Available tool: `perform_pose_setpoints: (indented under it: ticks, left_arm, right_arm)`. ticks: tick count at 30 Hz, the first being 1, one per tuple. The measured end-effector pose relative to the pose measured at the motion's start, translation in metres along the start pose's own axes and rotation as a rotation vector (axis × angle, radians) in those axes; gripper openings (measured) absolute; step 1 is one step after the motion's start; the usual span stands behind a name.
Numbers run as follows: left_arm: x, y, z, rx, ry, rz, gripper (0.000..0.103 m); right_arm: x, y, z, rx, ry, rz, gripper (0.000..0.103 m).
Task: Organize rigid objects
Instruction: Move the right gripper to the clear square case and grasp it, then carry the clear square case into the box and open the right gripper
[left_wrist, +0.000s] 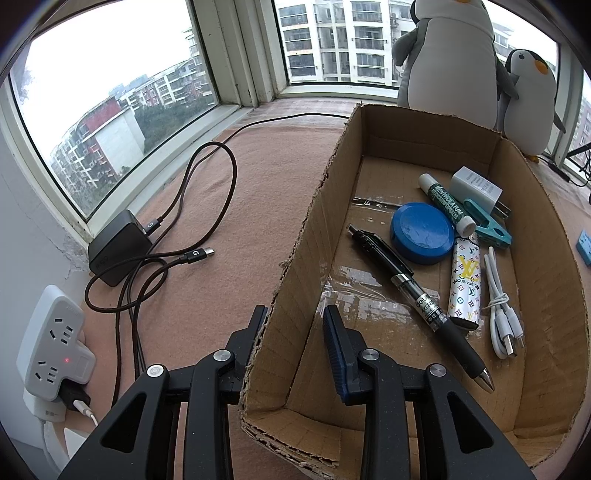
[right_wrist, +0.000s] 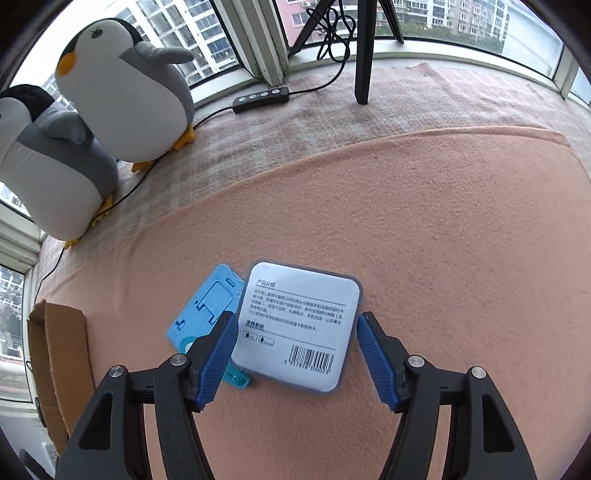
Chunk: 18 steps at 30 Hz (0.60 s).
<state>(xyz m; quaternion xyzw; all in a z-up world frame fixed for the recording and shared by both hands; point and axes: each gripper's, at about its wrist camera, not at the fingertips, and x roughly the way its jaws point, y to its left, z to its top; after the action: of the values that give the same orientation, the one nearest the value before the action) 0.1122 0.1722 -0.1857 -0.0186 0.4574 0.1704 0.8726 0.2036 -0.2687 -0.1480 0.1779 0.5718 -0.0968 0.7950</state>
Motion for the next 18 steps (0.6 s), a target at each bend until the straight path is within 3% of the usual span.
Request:
perform_pose_setpoints:
  ticks: [3,18]
  left_arm:
    - [0.000,0.001,0.000,-0.001,-0.001,-0.001,0.032]
    - [0.000,0.001,0.000,-0.001,-0.001,0.000,0.032]
  right_arm:
    - [0.006,0.000,0.004,0.006,0.017,0.008,0.069]
    - [0.028,0.022,0.012,-0.077,0.080,-0.095,0.071]
